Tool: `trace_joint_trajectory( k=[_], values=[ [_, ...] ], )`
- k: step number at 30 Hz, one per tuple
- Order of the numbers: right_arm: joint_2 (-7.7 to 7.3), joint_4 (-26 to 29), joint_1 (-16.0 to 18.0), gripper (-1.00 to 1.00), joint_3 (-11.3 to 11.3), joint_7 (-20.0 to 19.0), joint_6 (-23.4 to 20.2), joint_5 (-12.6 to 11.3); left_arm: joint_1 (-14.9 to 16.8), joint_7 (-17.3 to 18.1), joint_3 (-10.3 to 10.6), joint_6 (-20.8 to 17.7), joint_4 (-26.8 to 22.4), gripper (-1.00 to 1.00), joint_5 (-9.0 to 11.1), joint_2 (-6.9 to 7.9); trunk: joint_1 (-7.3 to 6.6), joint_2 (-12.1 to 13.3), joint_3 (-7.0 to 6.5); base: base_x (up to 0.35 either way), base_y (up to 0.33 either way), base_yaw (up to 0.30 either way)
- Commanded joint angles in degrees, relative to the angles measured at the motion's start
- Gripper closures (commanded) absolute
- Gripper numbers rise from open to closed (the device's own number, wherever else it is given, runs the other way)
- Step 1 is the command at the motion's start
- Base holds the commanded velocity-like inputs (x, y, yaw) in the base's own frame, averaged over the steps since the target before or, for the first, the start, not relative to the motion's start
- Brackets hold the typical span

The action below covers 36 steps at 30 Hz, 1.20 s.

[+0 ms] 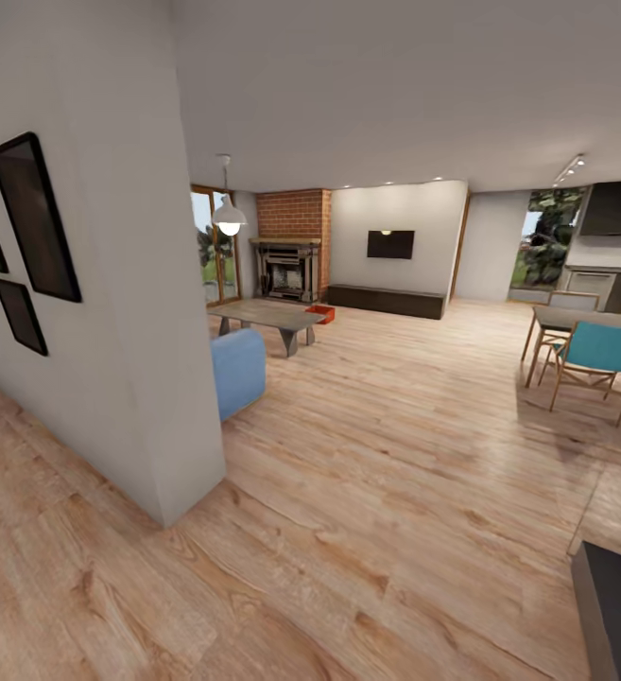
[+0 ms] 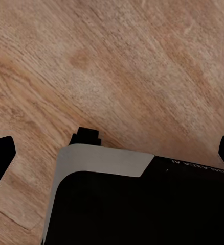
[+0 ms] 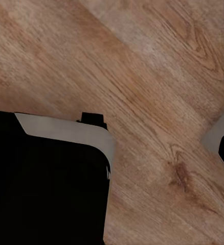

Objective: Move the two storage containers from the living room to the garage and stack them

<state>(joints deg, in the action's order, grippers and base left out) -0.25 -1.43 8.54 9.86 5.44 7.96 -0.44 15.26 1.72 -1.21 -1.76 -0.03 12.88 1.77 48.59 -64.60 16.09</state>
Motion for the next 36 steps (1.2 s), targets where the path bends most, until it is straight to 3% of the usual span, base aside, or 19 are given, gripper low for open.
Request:
trace_joint_trajectory(
  k=[1,23,36],
  values=[
    [0.02,-0.1,0.1,-1.00,0.3,0.2,0.2,-0.1,0.0,0.2,-0.1,-0.2,0.0,-1.00,0.4,-0.03,0.04,0.0,0.07,0.324,0.000,0.000],
    [0.48,-0.1,0.1,-1.00,0.7,0.3,0.5,0.6,0.0,0.1,-0.1,-0.1,0.0,-1.00,0.4,-0.27,0.04,0.0,0.07,0.324,0.000,-0.001],
    [0.47,-0.2,0.1,-1.00,0.6,0.1,0.5,0.5,0.0,0.2,0.0,-0.5,-0.1,-1.00,0.4,-0.17,0.04,0.0,0.07,0.324,0.000,-0.241]
  ],
)
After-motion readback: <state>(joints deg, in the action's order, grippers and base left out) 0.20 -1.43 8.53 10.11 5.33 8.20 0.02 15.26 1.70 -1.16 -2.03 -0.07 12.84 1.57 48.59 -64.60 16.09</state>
